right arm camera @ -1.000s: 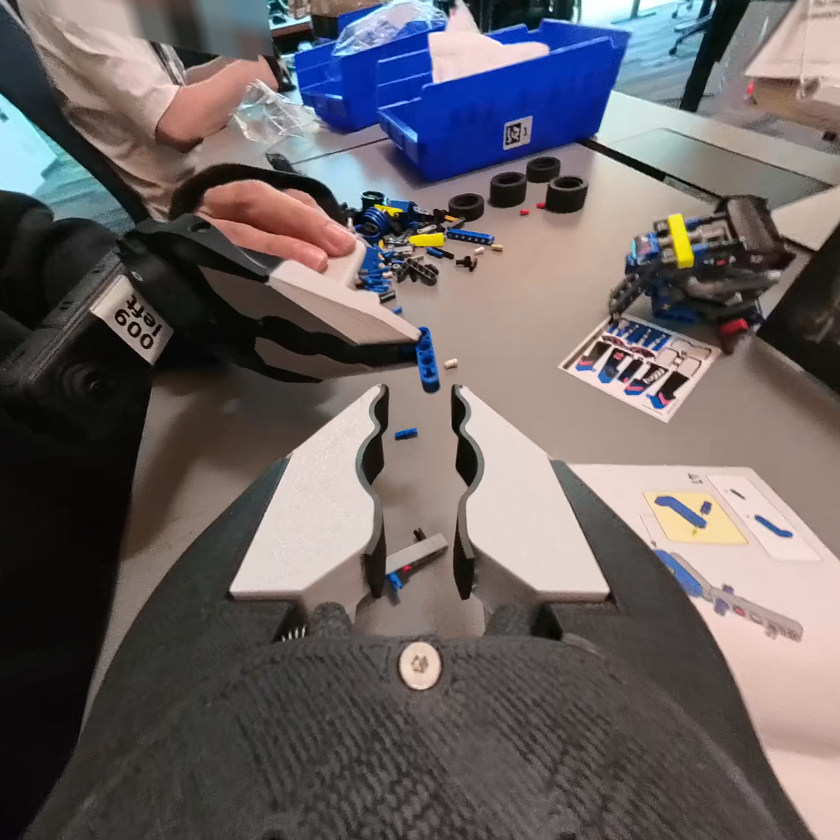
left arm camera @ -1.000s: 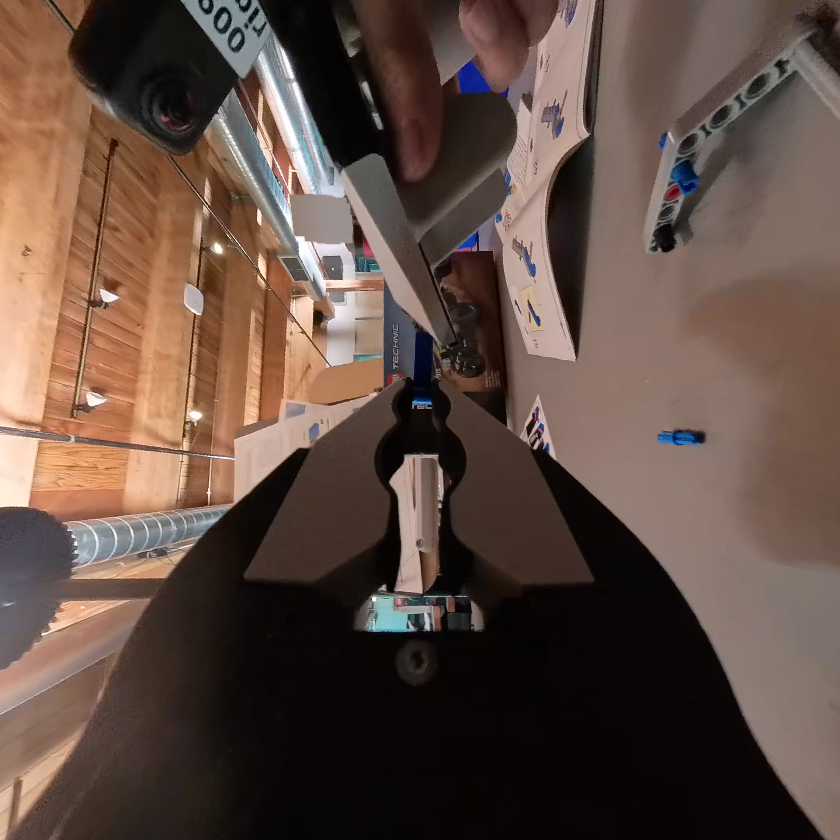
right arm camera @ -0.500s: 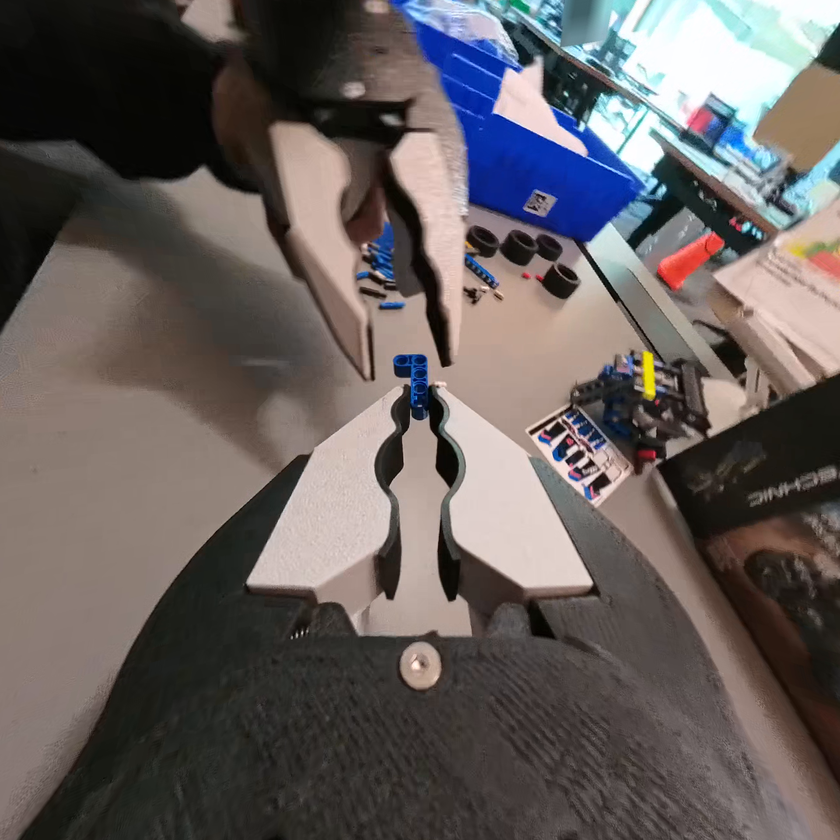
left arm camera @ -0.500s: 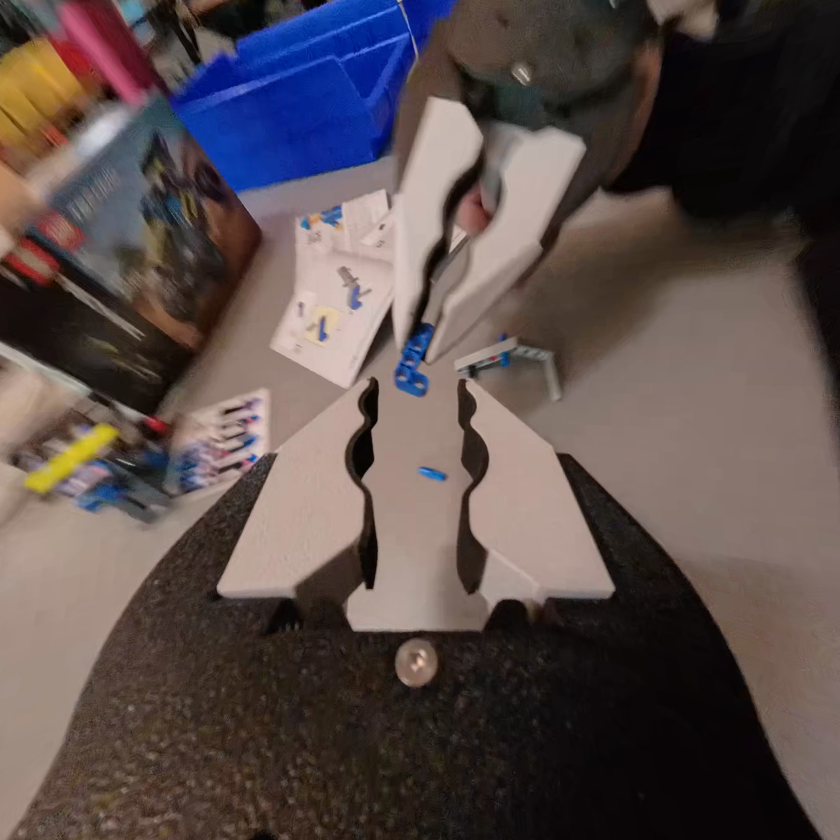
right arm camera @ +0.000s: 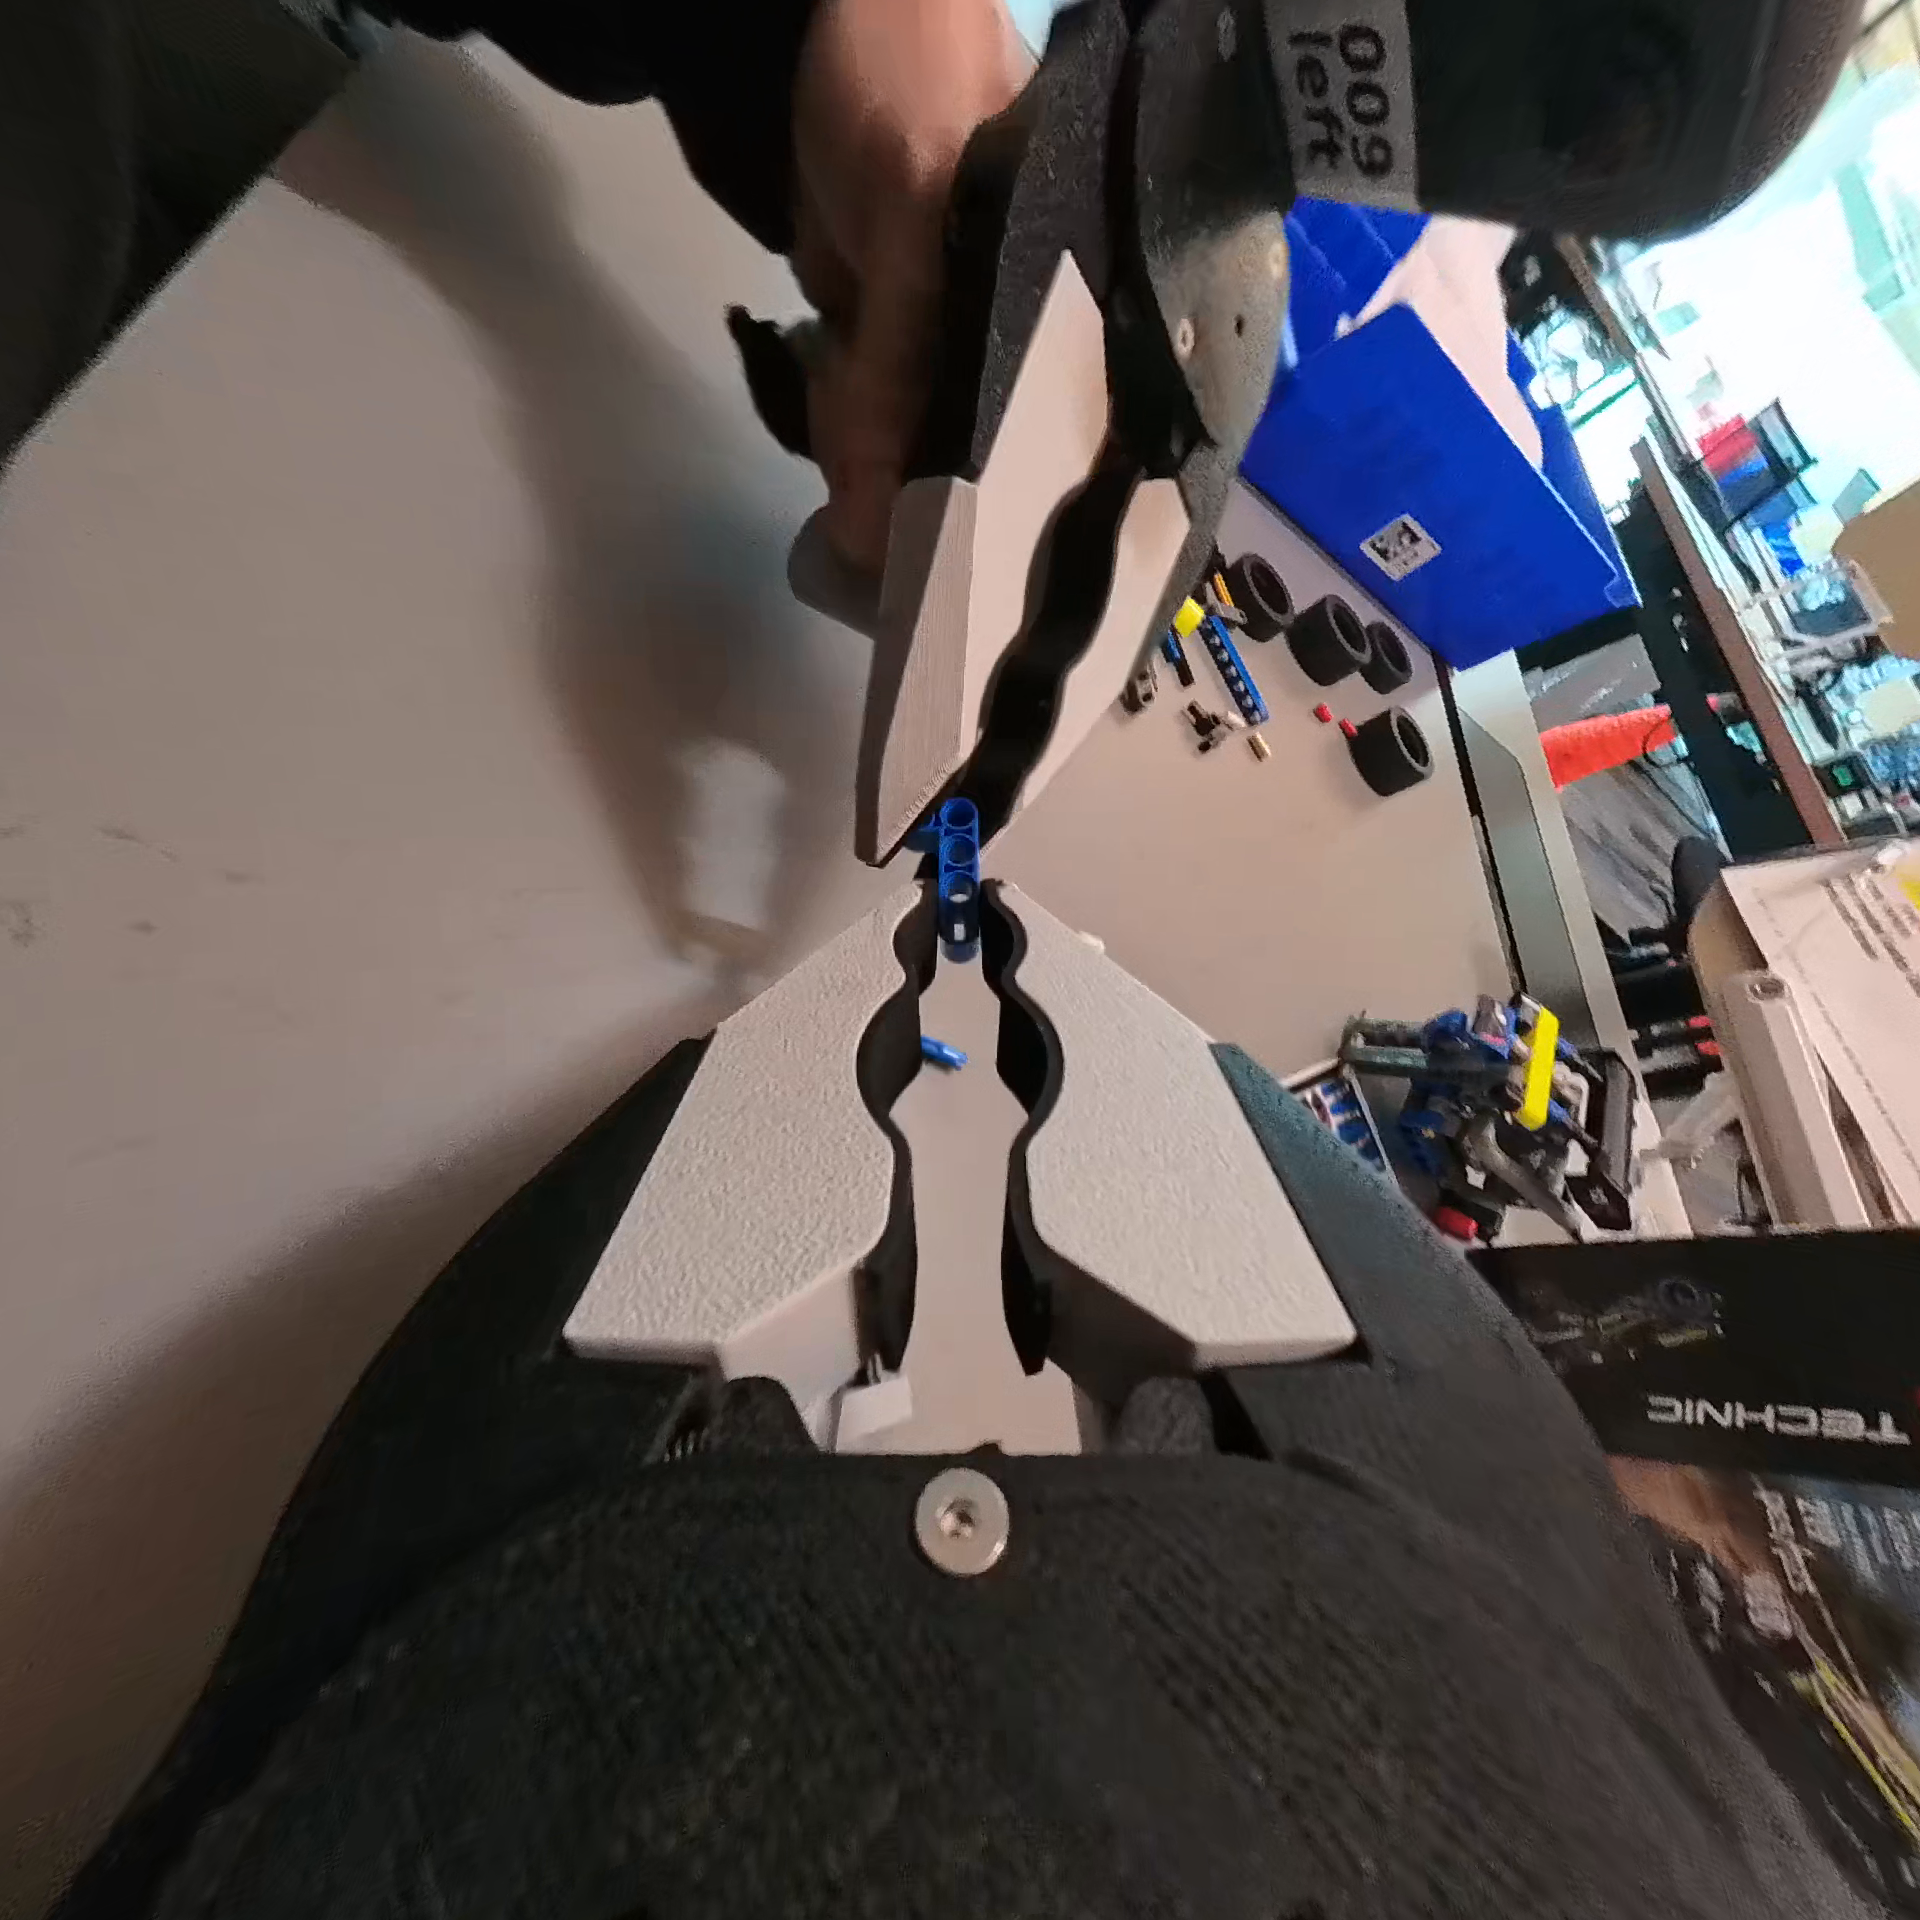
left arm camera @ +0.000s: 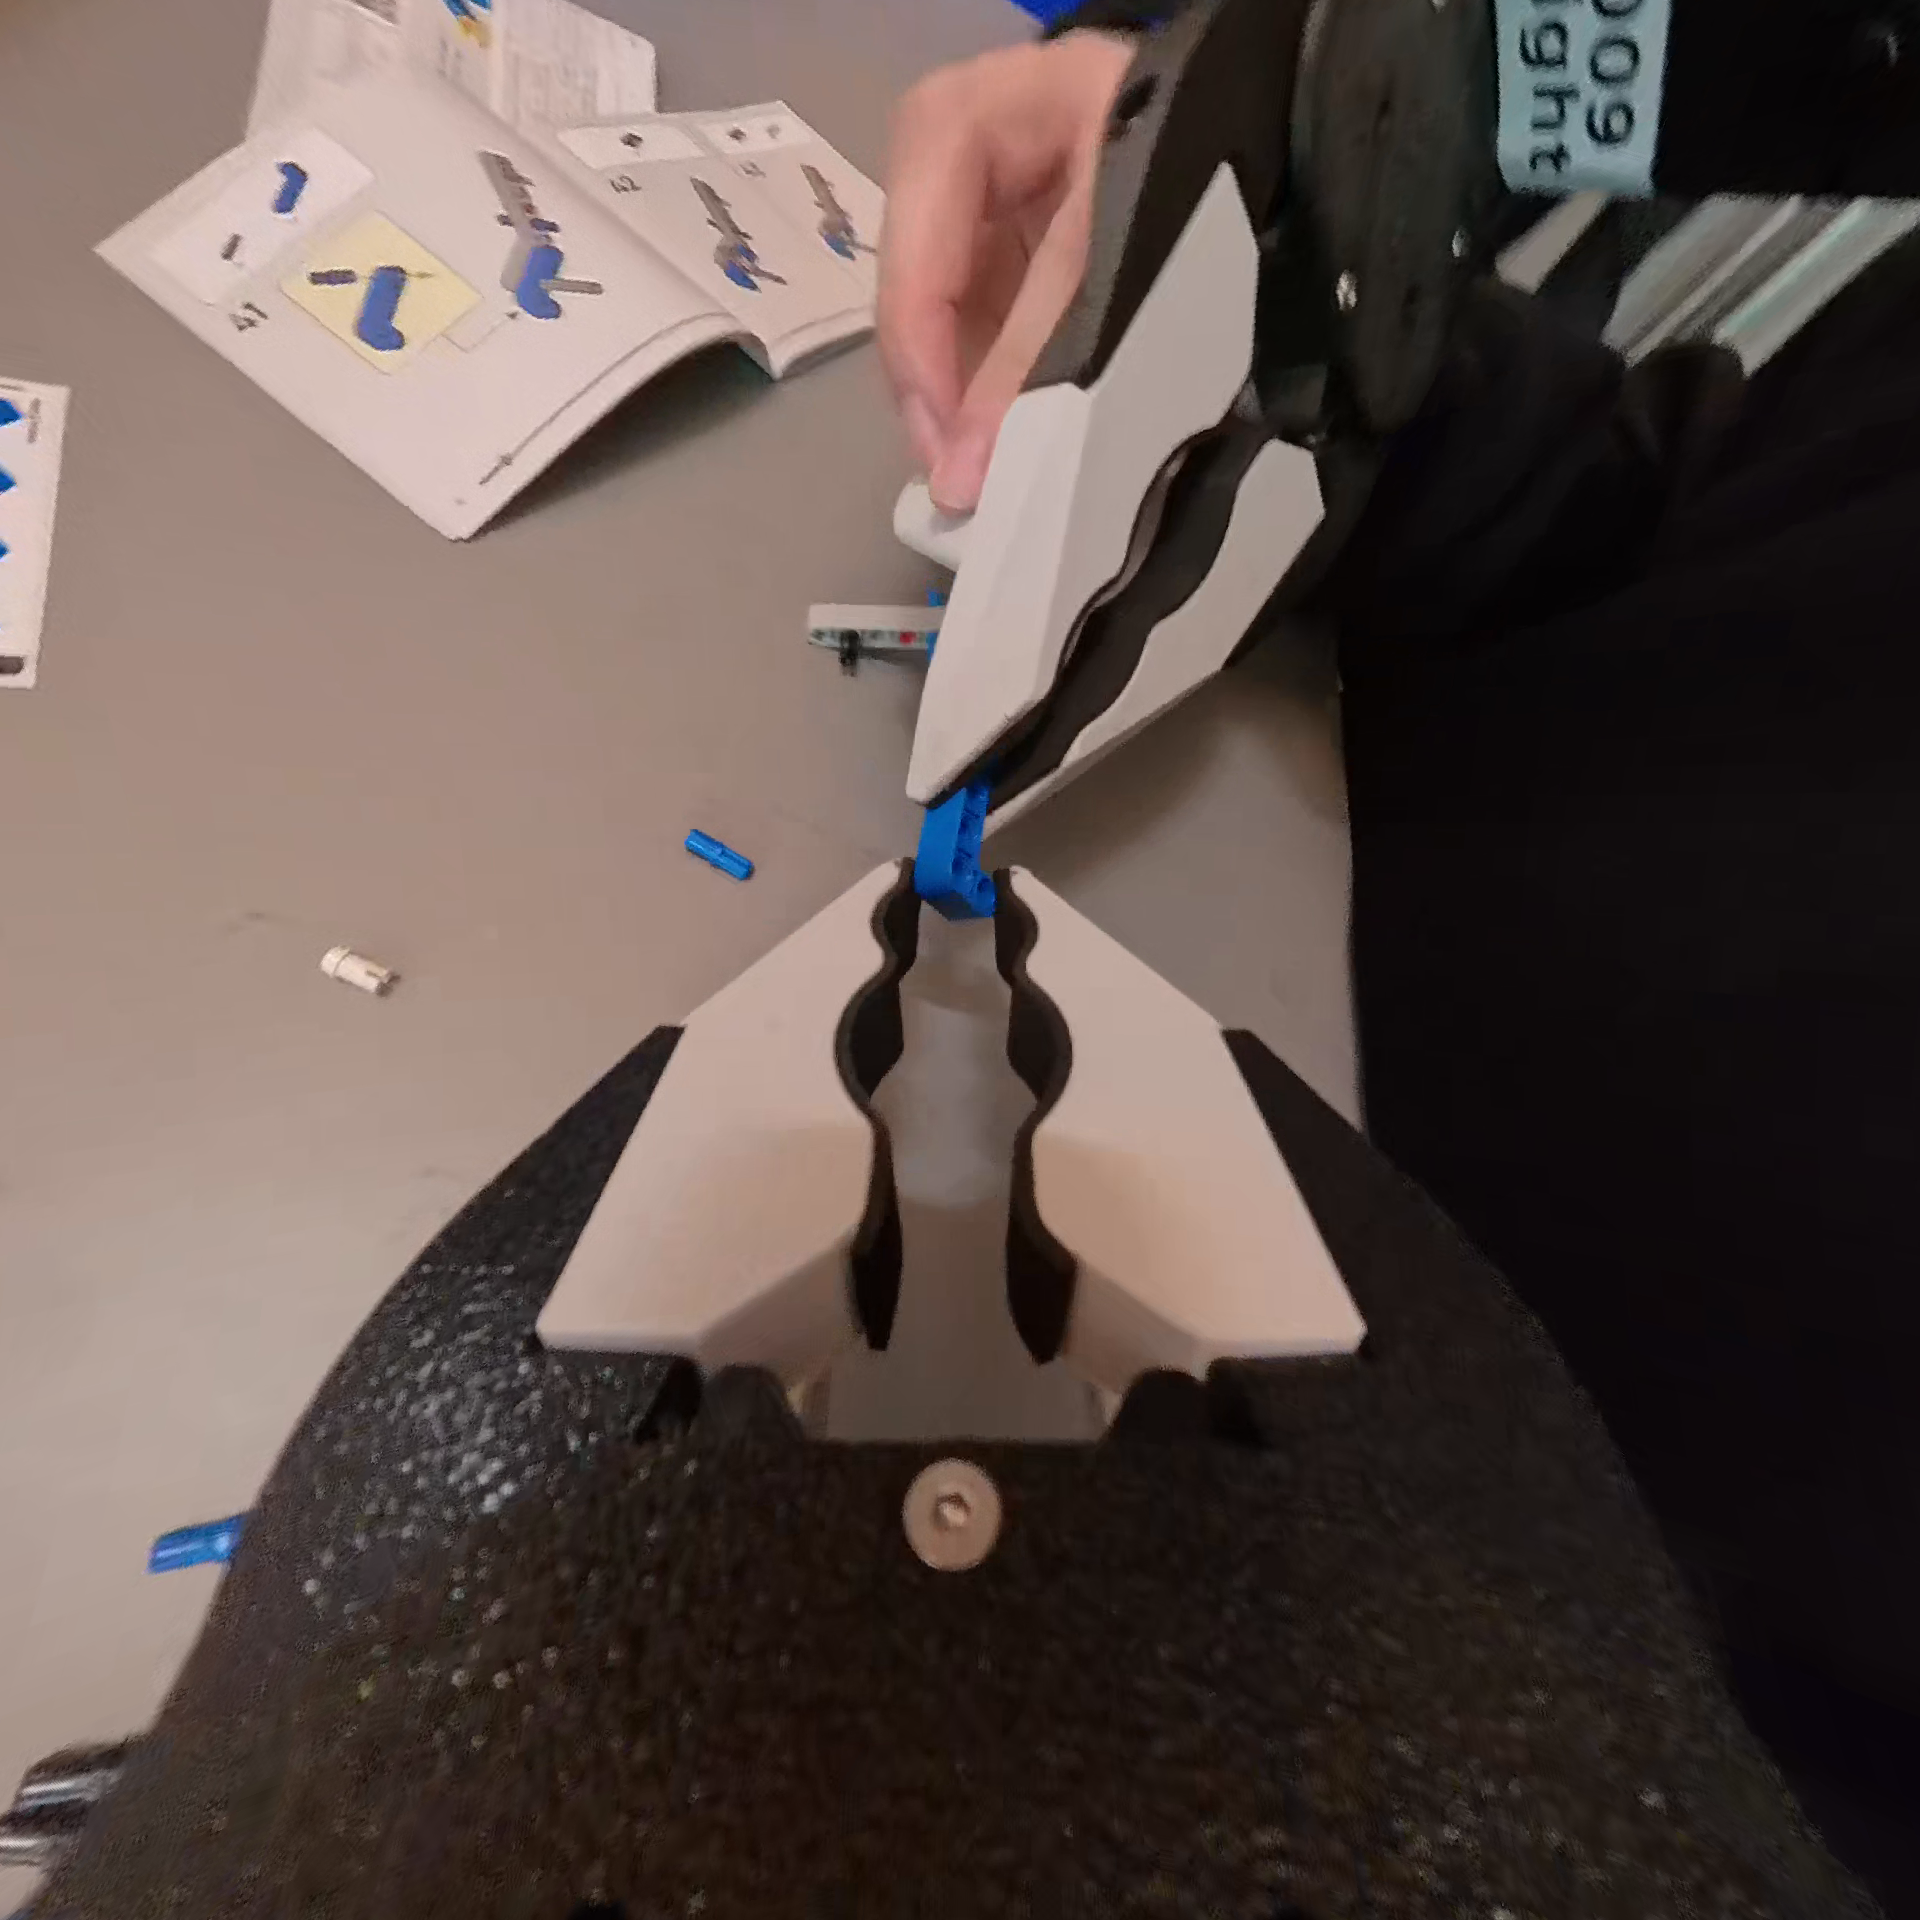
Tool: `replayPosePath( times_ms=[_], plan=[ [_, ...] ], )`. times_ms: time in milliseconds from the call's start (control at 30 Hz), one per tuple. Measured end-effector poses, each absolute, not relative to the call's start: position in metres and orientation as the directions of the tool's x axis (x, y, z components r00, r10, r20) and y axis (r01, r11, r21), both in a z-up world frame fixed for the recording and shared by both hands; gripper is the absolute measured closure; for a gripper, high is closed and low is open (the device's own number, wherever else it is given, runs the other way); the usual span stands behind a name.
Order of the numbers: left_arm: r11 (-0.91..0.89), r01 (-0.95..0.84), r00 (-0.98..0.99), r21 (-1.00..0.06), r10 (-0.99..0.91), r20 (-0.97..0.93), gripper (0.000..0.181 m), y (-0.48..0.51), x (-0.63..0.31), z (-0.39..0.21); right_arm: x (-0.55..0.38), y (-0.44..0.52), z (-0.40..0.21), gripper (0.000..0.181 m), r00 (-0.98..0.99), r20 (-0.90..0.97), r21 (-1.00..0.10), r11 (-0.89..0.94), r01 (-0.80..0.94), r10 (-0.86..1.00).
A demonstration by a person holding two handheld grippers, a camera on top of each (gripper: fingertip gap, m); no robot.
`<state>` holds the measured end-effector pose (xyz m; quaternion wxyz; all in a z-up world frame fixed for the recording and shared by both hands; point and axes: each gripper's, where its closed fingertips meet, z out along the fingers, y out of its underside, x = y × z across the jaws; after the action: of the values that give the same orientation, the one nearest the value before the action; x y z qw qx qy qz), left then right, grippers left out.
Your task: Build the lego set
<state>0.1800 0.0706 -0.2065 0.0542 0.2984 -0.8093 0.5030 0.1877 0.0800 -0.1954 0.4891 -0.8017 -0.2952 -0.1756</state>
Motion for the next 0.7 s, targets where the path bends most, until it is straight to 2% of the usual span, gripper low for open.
replayPosePath(
  times_ms=[33,133,200,267,333,400,467,533,567,667,700],
  plan=[
    [0.287,-0.548,-0.803,-0.786,-0.442,0.399,0.171,0.070,0.183,-0.206,0.192,0.079,-0.197,0.175,0.771,0.567,-0.676,-0.372,0.636,0.289],
    [0.270,-0.481,-0.810,-0.834,-0.499,0.307,0.172,0.070,0.194,-0.203,0.214,0.064,-0.198,0.169,0.838,0.511,-0.683,-0.500,0.532,0.192],
    [0.279,-0.411,-0.806,-0.868,-0.556,0.203,0.172,0.073,0.204,-0.200,0.228,0.050,-0.195,0.160,0.921,0.384,-0.739,-0.574,0.352,0.070],
    [0.268,-0.358,-0.788,-0.894,-0.601,0.136,0.172,0.073,0.211,-0.194,0.235,0.041,-0.189,0.153,0.973,0.223,-0.804,-0.575,0.149,-0.059],
    [0.248,-0.357,-0.760,-0.901,-0.638,0.126,0.172,0.072,0.218,-0.193,0.240,0.041,-0.176,0.153,0.976,0.128,-0.863,-0.505,0.023,-0.174],
    [0.188,-0.413,-0.702,-0.891,-0.689,0.181,0.172,0.073,0.225,-0.194,0.234,0.045,-0.168,0.153,0.975,0.117,-0.895,-0.446,0.020,-0.191],
    [0.103,-0.482,-0.626,-0.870,-0.735,0.260,0.172,0.075,0.232,-0.194,0.235,0.044,-0.170,0.148,0.956,0.173,-0.884,-0.465,0.044,-0.237],
    [0.083,-0.474,-0.569,-0.877,-0.788,0.234,0.172,0.080,0.240,-0.191,0.234,0.046,-0.174,0.139,0.945,0.152,-0.886,-0.464,0.000,-0.290],
    [0.131,-0.429,-0.567,-0.894,-0.809,0.154,0.172,0.080,0.242,-0.189,0.235,0.049,-0.171,0.135,0.938,0.079,-0.909,-0.410,-0.071,-0.338],
    [0.296,-0.253,-0.546,-0.921,-0.829,-0.117,0.173,0.073,0.243,-0.178,0.242,0.055,-0.144,0.139,0.893,-0.200,-0.959,-0.107,-0.263,-0.403],
    [0.358,-0.204,-0.526,-0.911,-0.825,-0.207,0.177,0.071,0.243,-0.175,0.244,0.057,-0.145,0.135,0.885,-0.240,-0.951,-0.089,-0.298,-0.398]
  ],
)
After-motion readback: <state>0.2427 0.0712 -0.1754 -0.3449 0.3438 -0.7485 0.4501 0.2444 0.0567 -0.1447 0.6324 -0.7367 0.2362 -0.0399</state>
